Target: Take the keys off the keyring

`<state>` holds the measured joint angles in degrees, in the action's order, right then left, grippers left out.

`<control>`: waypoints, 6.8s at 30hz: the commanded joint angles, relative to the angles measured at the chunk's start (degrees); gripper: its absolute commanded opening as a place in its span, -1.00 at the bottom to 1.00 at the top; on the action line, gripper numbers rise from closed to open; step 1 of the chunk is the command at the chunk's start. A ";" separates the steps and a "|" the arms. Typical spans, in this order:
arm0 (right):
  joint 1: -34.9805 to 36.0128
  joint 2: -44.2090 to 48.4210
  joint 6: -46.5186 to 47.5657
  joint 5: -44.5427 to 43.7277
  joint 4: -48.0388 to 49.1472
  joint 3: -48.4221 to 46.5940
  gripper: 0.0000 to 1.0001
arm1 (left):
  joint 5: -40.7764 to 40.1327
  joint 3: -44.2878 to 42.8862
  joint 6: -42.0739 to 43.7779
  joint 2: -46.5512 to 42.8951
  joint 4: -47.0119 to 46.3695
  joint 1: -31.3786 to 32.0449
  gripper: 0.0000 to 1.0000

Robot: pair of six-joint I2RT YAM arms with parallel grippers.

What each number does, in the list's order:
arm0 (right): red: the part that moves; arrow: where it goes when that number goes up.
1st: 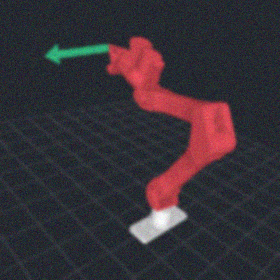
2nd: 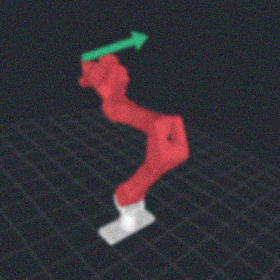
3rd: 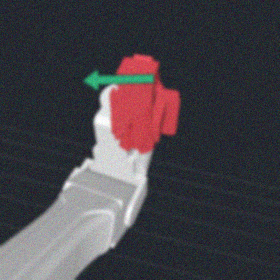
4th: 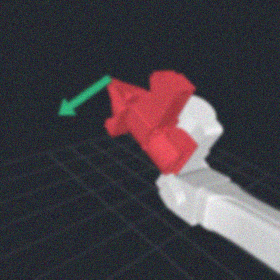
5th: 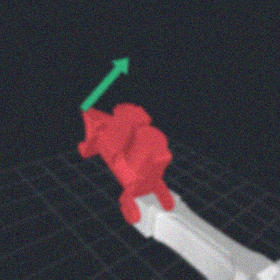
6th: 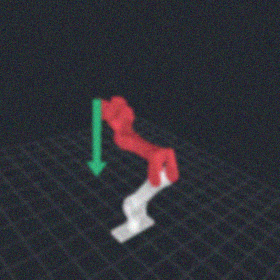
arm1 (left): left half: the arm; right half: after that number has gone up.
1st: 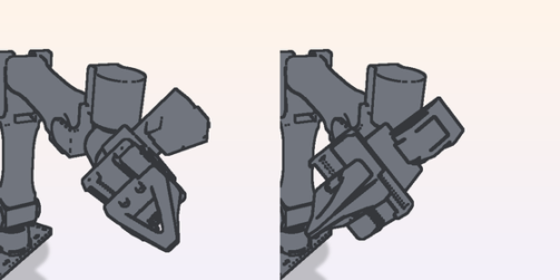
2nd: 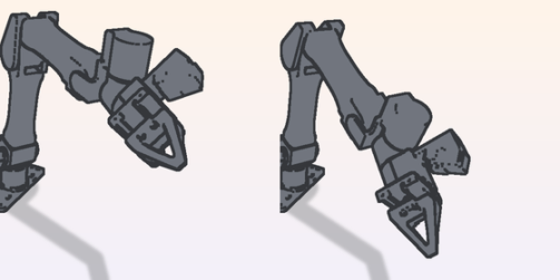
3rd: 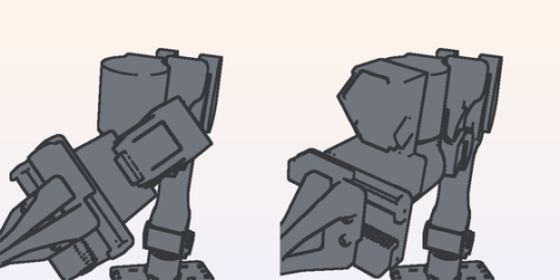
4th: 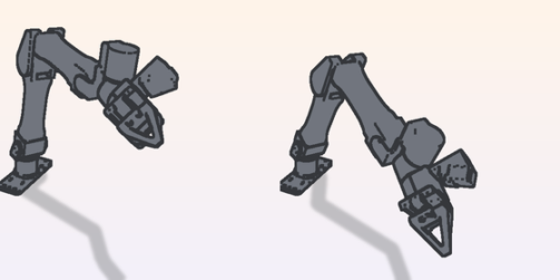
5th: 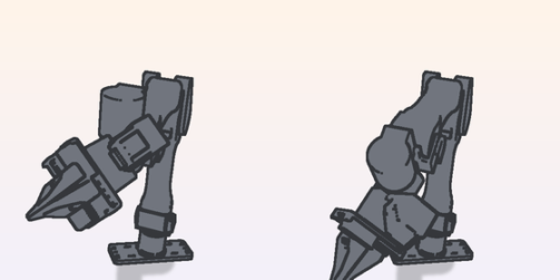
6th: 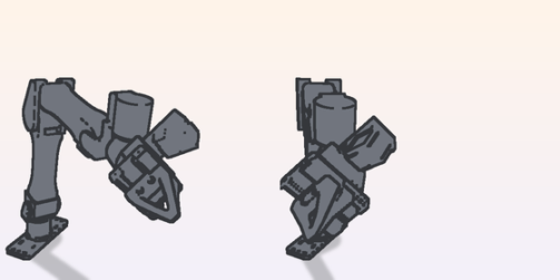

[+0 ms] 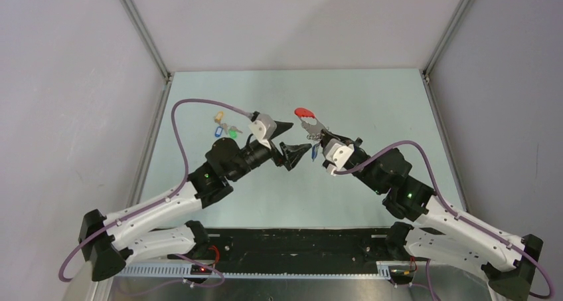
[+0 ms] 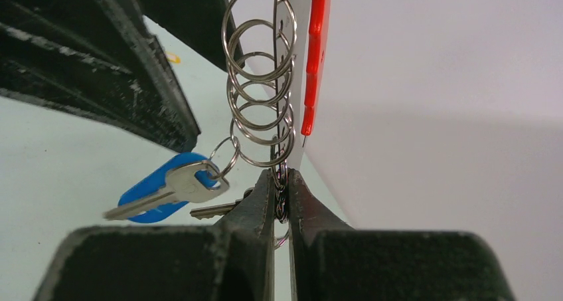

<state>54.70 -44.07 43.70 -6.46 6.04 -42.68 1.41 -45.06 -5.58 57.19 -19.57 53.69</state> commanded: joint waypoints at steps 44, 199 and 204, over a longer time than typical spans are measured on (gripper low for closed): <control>2.13 -1.72 -1.46 1.95 6.03 -2.85 -1.00 | 15.36 -1.56 9.61 3.54 -4.82 0.50 0.11; -6.89 -25.61 -33.32 14.63 29.60 0.26 -1.00 | -12.42 -30.57 17.30 12.45 52.35 -6.35 -0.99; -12.28 -21.27 -37.35 22.30 28.78 2.49 -1.00 | -11.49 -30.00 18.17 12.25 52.35 -6.32 -1.00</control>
<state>46.15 -69.38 8.97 10.87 35.90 -40.34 -11.20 -74.50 11.03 72.05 35.92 47.37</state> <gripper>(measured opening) 0.022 0.023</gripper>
